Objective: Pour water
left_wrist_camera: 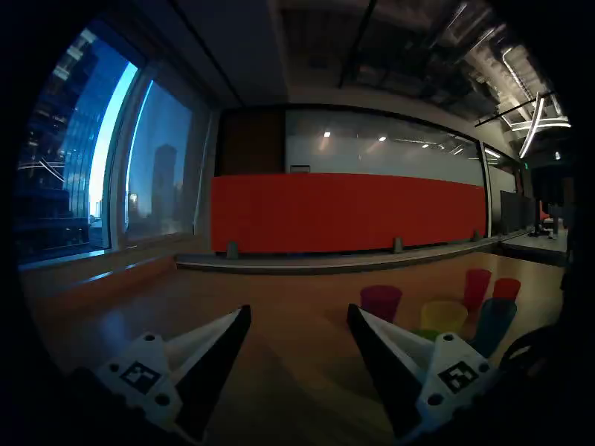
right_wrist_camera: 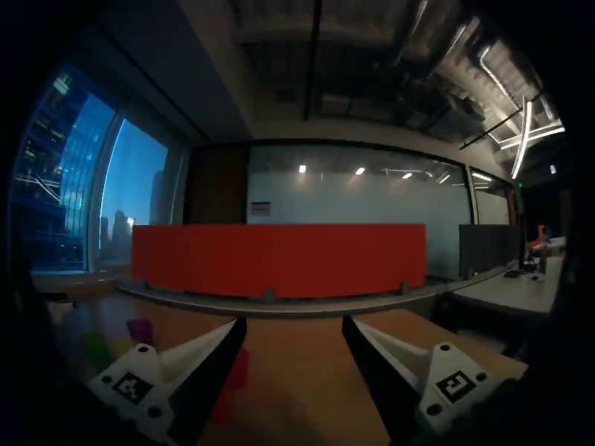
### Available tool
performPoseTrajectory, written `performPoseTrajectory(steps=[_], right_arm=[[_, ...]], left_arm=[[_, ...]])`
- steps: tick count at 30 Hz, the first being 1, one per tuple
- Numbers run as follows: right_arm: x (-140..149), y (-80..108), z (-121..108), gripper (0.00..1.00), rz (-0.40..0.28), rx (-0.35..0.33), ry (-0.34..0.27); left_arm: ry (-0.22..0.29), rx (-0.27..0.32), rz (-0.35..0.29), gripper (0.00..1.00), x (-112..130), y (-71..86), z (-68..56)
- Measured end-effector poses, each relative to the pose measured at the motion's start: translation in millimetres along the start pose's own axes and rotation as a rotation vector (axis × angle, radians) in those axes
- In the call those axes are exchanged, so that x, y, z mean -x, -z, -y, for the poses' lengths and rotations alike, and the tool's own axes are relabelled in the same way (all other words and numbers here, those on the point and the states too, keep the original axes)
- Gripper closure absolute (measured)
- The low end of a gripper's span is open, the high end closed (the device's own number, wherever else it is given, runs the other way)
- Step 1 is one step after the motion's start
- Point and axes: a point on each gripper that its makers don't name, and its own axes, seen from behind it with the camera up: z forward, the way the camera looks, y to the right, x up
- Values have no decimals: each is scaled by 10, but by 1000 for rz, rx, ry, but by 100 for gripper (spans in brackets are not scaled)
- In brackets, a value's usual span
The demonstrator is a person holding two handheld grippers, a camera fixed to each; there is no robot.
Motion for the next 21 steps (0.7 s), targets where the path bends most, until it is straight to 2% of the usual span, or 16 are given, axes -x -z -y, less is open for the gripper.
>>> performPoseTrajectory(steps=[9, 21], right_arm=[[134, -99, -23, 1, -5, 1, -18], [394, -246, 103, 1, -8, -2, -7]], left_arm=[[0, 0, 0, 4, -3, 1, 2], [0, 0, 0, 4, 0, -1, -6]])
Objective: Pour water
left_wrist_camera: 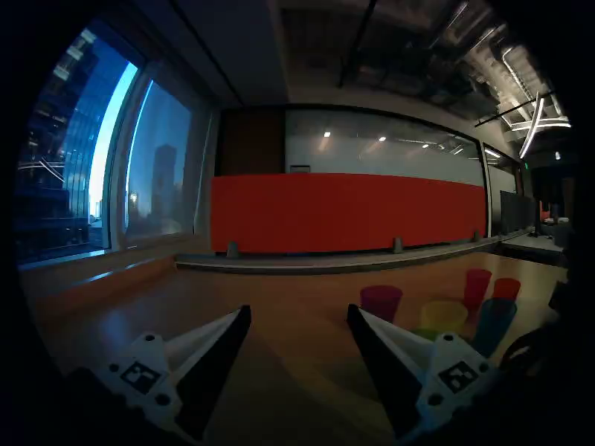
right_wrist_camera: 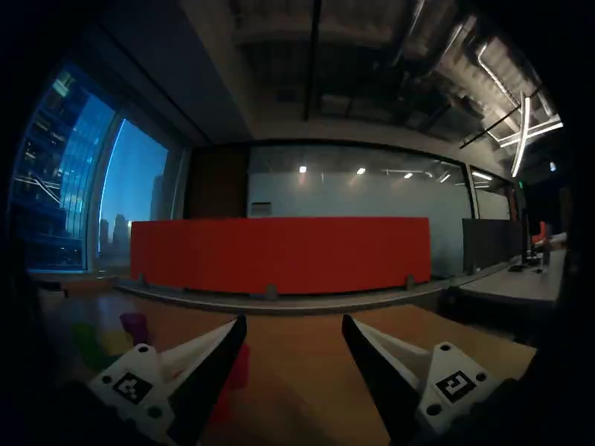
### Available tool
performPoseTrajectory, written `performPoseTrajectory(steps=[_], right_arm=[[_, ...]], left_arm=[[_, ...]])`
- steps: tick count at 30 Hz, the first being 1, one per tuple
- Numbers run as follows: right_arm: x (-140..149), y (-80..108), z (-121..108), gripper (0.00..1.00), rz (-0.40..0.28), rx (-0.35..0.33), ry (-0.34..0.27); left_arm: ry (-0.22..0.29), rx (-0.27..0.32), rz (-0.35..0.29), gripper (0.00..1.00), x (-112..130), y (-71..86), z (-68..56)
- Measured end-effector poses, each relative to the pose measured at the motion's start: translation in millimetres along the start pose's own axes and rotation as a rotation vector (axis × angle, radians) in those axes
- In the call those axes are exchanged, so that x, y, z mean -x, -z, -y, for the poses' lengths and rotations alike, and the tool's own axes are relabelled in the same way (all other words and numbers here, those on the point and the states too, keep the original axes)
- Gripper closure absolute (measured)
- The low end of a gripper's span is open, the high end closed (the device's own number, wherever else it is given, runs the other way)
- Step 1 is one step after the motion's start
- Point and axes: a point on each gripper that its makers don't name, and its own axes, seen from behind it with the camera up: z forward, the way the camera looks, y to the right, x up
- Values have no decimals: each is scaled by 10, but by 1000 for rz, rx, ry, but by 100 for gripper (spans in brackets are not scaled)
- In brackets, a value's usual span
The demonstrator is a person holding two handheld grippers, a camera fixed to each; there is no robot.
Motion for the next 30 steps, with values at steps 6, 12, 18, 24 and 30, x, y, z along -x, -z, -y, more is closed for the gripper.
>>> performPoseTrajectory(steps=[6, 12, 18, 24, 30], right_arm=[[163, -43, 27, 1, 19, 2, -10], [329, -94, -8, 1, 52, 19, -9], [403, -125, -35, 1, 63, 21, -3], [456, -141, -48, 1, 79, 21, 1], [507, -145, -51, 1, 98, 20, 10]], left_arm=[[0, 0, 0, 4, -1, -3, 1], [0, 0, 0, 4, -1, -5, 1], [0, 0, 0, 4, -3, -3, 1], [0, 0, 0, 4, -4, 1, -2], [0, 0, 0, 4, -5, -3, -7]])
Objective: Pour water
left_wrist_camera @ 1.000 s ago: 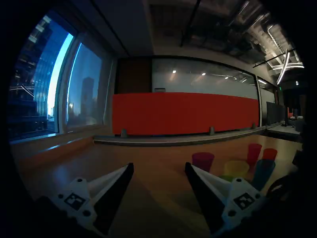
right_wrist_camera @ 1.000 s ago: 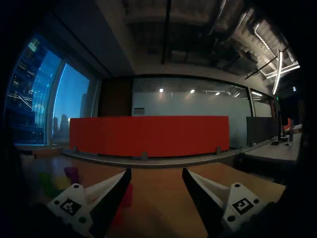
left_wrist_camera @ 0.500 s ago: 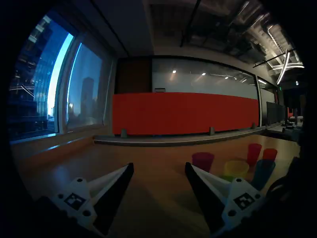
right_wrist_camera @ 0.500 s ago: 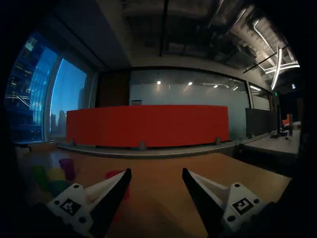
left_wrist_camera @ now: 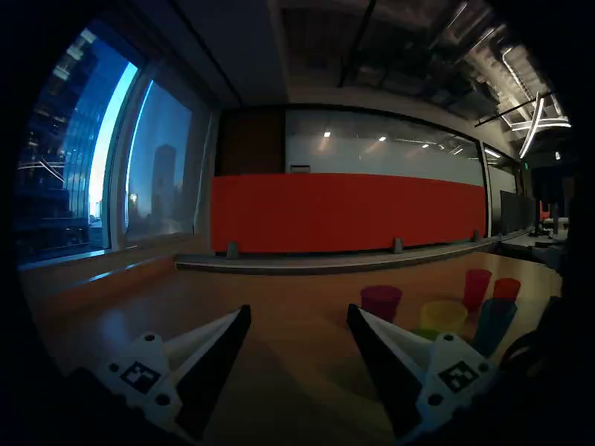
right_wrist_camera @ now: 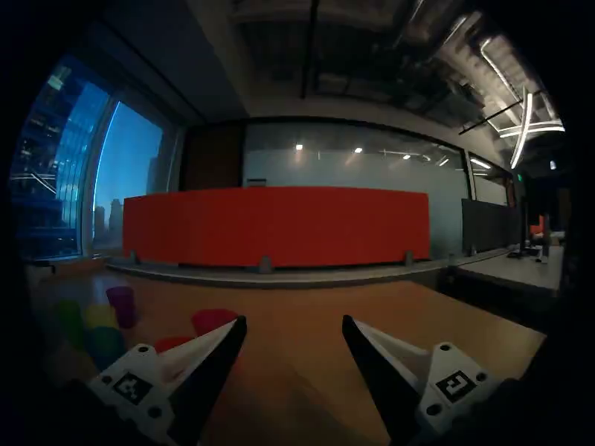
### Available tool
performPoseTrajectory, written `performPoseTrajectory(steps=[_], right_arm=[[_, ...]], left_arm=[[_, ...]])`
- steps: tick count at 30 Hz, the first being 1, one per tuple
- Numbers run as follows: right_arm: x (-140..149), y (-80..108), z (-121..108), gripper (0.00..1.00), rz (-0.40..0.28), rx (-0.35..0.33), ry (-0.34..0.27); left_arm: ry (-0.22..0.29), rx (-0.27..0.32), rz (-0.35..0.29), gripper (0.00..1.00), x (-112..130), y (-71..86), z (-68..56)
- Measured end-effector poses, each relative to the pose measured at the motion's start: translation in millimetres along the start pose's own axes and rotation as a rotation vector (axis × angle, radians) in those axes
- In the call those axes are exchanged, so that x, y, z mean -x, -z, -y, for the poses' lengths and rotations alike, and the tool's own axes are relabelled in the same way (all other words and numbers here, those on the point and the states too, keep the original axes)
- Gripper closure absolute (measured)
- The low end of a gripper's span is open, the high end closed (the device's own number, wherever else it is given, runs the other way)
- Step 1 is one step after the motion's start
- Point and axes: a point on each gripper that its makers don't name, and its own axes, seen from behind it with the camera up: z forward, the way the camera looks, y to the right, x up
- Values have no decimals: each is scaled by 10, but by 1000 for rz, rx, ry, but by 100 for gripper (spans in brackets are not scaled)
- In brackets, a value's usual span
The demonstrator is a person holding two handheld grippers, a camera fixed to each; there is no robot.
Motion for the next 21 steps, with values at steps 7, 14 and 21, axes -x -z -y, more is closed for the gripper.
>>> performPoseTrajectory(steps=[7, 14, 21], right_arm=[[9, 6, 15, 1, 6, -3, 3], [16, 3, 14, 1, 10, -2, 1], [10, 0, 18, 1, 10, -2, 2]], left_arm=[[0, 0, 0, 4, 1, -2, 5], [0, 0, 0, 4, 0, 0, 5], [0, 0, 0, 4, 0, 1, 8]])
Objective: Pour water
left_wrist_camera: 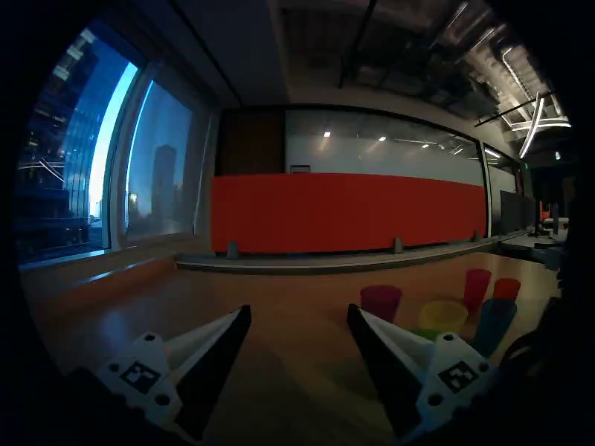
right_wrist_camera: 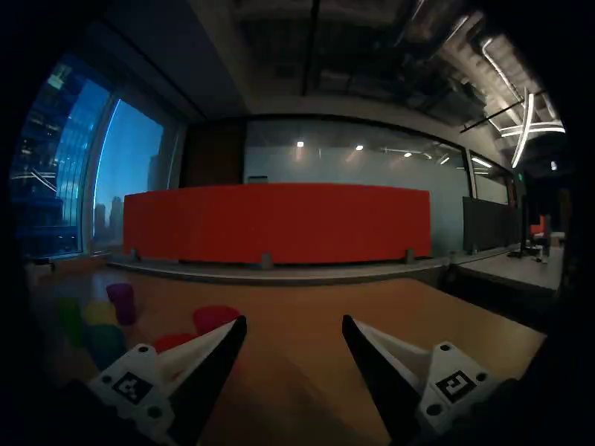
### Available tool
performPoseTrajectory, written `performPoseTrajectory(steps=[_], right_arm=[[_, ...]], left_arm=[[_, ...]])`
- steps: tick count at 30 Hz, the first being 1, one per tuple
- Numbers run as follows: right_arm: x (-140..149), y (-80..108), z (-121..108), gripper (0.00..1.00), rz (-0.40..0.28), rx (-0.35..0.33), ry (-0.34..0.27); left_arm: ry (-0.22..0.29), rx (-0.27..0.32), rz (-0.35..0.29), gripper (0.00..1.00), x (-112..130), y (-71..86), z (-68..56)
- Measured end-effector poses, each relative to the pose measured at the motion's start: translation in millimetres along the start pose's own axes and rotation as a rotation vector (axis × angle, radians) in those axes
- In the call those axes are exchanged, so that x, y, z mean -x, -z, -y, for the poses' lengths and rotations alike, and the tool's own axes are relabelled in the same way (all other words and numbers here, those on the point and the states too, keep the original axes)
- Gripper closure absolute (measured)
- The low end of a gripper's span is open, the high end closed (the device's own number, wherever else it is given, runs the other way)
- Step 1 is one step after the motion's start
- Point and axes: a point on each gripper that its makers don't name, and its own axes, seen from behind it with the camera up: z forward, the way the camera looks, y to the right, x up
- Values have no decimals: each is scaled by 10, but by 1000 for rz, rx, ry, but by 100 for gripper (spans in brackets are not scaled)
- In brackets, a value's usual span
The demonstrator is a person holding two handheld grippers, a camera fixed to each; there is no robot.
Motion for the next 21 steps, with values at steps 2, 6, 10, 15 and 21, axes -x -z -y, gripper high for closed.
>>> performPoseTrajectory(steps=[2, 6, 10, 15, 21], right_arm=[[-1, 4, 1, 0, 0, 0, 0], [-6, 8, 0, 1, 0, 0, 1], [-7, 7, 6, 1, 0, 0, 1], [-6, 13, 7, 1, 1, 0, 1], [-3, 17, 8, 1, 1, 0, 1]], left_arm=[[0, 0, 0, 4, 1, 1, 3], [0, 0, 0, 4, 2, 3, 4], [0, 0, 0, 4, 2, 4, 1], [0, 0, 0, 4, 0, 4, 2], [0, 0, 0, 4, 2, -3, 1]])
